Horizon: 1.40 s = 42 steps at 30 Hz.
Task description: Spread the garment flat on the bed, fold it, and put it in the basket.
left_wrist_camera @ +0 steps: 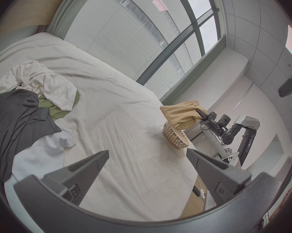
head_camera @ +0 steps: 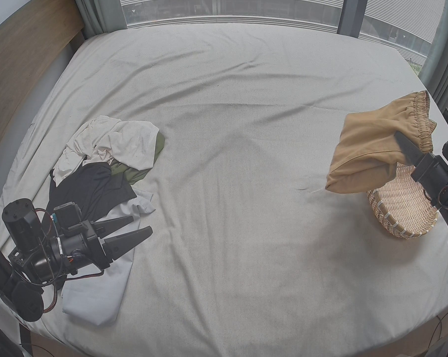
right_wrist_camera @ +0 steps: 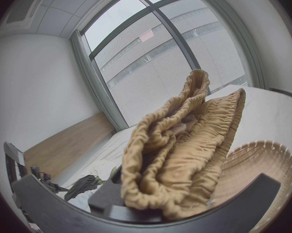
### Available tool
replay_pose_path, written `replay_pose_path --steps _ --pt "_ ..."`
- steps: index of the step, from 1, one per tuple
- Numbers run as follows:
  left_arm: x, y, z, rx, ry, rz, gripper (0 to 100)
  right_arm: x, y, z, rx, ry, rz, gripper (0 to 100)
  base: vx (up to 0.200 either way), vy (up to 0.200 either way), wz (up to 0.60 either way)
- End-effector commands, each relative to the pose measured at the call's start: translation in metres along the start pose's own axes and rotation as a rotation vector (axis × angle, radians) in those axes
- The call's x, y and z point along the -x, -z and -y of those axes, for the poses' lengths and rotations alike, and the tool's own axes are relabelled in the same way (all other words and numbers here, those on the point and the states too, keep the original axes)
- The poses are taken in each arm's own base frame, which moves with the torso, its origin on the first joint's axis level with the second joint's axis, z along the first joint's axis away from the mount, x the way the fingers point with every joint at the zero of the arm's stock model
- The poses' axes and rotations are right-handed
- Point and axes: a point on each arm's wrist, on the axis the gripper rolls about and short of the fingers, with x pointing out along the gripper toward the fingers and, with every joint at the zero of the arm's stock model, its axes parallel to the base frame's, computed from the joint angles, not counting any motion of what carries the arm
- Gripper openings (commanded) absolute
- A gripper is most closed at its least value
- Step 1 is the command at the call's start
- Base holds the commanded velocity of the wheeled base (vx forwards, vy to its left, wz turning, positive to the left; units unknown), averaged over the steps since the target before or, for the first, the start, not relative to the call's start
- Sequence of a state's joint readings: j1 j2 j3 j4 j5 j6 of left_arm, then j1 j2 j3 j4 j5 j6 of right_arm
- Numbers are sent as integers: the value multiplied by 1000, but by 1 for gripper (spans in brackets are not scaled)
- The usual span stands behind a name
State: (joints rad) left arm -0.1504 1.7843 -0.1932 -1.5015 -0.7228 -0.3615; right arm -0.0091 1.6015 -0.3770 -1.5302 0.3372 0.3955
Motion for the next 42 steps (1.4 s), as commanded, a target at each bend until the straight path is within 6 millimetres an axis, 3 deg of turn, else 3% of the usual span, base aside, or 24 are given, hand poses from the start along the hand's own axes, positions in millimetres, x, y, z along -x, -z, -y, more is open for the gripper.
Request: replay_pose_path --steps 1,16,21,30,31,37,42 --pt "0 0 0 1 -1 -1 100 3 -4 16 42 66 12 0 0 0 0" --pt "-1 0 3 -4 11 -1 100 34 -5 46 70 215 -18 0 0 0 0" --pt "-2 -1 5 -18 25 15 100 47 5 52 75 267 -68 0 0 0 0" --pt "-4 -1 7 -22 36 14 100 51 10 60 84 303 -92 0 0 0 0" --pt "-4 -1 7 -22 36 14 100 52 10 61 83 305 -93 100 0 0 0" --pt "-4 -1 8 -24 37 16 100 58 7 65 91 335 -88 100 0 0 0" --pt "-3 -3 9 -30 41 22 100 69 6 56 101 343 -91 100 0 0 0"
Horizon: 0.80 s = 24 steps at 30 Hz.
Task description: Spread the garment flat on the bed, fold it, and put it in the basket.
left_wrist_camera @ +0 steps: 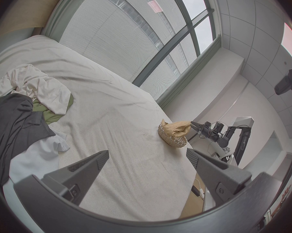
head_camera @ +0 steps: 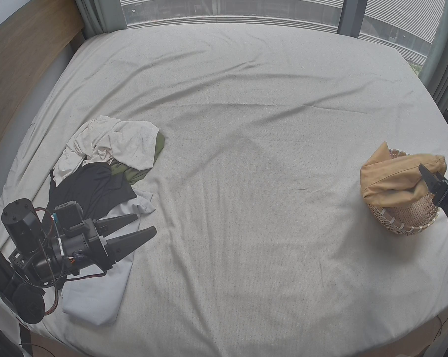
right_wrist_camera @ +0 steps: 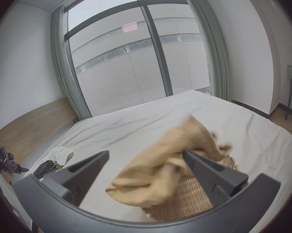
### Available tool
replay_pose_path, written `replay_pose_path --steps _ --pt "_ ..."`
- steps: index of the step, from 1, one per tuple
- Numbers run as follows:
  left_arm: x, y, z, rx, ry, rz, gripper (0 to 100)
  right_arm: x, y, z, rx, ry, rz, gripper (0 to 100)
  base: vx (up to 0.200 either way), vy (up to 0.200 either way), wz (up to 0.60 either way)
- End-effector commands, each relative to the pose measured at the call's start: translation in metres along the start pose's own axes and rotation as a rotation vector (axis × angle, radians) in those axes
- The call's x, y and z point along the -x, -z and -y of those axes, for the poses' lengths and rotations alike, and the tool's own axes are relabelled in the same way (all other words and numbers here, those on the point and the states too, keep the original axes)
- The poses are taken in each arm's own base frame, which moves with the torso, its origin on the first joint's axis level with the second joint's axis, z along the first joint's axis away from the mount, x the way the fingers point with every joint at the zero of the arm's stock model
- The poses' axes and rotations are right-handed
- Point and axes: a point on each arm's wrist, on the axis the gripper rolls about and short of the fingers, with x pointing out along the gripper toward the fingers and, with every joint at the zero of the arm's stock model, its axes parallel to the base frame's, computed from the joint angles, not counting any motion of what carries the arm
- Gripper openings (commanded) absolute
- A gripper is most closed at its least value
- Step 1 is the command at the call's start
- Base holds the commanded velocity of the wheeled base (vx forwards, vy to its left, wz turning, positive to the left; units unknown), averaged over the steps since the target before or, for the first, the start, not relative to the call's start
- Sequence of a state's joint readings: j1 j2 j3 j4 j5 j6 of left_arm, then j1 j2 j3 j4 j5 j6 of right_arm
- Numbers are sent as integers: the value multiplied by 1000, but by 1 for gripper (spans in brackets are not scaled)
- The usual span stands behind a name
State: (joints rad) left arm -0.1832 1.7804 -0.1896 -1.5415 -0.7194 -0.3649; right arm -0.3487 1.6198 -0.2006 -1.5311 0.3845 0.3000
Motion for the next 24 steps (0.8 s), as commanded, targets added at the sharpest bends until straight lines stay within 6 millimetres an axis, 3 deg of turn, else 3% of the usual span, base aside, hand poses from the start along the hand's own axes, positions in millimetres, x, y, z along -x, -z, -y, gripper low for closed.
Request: replay_pose_path --steps 1,9,16,20,21,24 --pt "0 -1 1 -5 4 5 100 10 -2 -3 21 5 7 100 0 0 0" --pt "0 -1 2 -6 6 5 100 12 -8 -12 69 -31 32 100 0 0 0" --pt "-2 0 10 -17 32 -1 100 -9 17 -61 39 -288 -65 100 0 0 0" --pt "-1 0 17 -23 38 6 100 -9 25 -77 30 -362 -98 100 0 0 0" --pt "-1 -3 27 -39 39 27 100 -7 31 -90 22 -423 -124 100 0 0 0" --pt "5 -3 38 -48 30 47 100 -1 34 -101 19 -475 -142 100 0 0 0"
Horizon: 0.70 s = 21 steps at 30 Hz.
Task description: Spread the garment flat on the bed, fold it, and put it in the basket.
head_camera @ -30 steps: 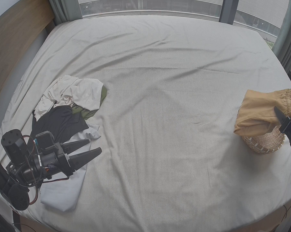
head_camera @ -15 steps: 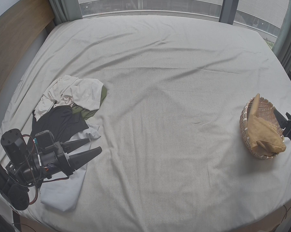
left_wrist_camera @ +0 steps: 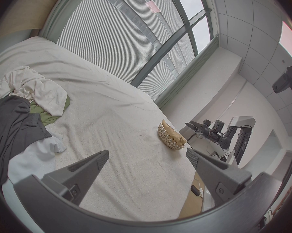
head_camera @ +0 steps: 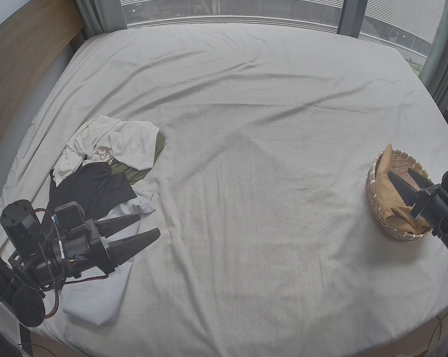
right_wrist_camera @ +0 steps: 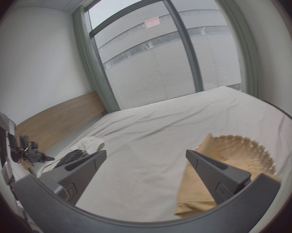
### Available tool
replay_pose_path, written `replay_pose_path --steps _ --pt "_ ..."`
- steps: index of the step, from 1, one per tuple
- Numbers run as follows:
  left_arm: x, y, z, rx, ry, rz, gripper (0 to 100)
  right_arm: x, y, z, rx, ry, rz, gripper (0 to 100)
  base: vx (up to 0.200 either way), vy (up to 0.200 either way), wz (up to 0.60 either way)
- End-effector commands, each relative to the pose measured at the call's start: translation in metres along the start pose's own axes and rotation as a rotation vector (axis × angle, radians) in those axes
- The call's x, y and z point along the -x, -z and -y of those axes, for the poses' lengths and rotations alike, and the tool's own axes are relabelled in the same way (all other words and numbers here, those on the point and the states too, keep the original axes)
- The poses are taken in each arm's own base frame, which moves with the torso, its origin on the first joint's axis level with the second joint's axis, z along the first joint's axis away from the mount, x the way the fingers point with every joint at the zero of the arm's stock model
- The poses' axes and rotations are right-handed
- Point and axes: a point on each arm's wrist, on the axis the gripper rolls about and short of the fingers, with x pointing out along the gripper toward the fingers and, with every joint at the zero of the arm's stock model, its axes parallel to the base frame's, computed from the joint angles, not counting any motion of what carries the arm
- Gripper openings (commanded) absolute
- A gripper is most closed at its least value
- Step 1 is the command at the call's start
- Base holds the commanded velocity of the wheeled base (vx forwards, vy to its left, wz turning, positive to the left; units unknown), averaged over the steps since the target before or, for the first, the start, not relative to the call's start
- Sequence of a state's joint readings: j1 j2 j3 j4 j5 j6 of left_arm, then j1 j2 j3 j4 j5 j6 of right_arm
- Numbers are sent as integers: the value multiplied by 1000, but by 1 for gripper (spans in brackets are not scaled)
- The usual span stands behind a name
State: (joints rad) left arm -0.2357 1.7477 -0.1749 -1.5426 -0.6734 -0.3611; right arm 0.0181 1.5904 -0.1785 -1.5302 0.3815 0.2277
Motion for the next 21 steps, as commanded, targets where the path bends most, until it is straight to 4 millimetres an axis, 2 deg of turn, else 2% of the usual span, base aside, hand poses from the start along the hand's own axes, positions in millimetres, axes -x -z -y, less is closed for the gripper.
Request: replay_pose_path --steps 1,6,8,14,21 --pt "11 -3 28 -32 16 41 100 -5 15 -29 -12 -142 -67 100 0 0 0" --pt "25 -4 38 -43 -17 72 100 8 19 -40 27 -184 -83 100 0 0 0" --pt "44 -2 47 -48 -46 97 100 22 21 -47 42 -204 -95 100 0 0 0" --pt "69 -8 56 -41 -123 143 100 46 10 -56 49 -221 -58 100 0 0 0" --pt "98 -4 75 -25 -162 132 100 94 -1 -65 43 -213 -69 100 0 0 0"
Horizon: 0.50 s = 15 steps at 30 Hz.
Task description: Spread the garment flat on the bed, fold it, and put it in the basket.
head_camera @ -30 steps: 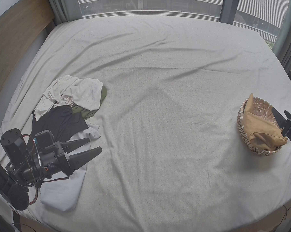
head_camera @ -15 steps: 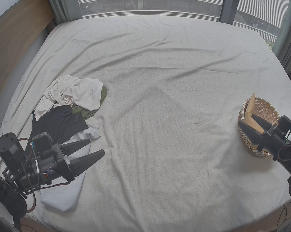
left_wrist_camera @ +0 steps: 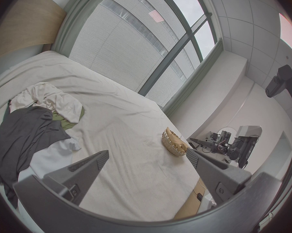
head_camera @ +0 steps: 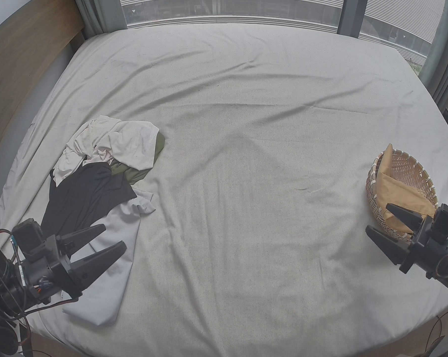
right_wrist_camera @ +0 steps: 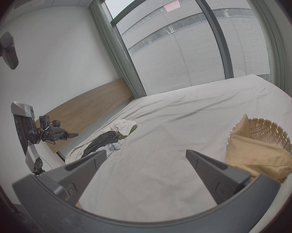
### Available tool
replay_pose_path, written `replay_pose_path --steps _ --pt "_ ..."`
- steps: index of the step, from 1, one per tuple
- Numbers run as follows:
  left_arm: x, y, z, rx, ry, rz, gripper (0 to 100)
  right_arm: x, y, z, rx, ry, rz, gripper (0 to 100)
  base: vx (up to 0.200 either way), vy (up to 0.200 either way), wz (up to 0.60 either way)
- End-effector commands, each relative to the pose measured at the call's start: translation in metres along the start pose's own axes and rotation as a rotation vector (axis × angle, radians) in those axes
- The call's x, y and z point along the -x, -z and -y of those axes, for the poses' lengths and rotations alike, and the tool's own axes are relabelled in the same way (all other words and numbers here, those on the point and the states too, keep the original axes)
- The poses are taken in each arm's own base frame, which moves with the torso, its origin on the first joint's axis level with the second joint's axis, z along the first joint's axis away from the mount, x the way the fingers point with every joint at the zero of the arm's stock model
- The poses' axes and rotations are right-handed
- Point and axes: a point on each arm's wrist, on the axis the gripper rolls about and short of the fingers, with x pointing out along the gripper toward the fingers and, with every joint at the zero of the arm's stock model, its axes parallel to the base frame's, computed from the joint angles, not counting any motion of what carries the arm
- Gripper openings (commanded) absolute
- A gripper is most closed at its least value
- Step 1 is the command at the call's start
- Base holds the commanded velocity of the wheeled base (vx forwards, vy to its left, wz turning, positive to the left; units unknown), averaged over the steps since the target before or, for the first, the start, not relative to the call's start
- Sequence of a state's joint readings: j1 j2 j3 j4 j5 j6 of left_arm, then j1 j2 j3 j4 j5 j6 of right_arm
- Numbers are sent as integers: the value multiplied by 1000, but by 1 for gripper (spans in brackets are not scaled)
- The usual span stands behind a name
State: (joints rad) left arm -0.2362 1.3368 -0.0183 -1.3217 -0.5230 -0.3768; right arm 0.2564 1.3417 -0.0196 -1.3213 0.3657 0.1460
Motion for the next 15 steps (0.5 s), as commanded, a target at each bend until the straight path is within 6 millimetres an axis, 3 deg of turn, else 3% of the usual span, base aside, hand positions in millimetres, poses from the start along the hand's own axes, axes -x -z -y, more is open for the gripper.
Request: replay_pose_path --steps 1,7,8,15 --pt "41 -1 19 -15 -42 46 100 51 -10 -22 26 -7 75 100 0 0 0" --pt "59 6 28 -1 -58 37 100 86 -1 -29 22 70 77 100 0 0 0" --pt "67 10 32 6 -61 25 100 102 5 -33 26 105 84 100 0 0 0" --pt "90 25 43 22 -57 5 100 136 32 -47 22 136 98 100 0 0 0"
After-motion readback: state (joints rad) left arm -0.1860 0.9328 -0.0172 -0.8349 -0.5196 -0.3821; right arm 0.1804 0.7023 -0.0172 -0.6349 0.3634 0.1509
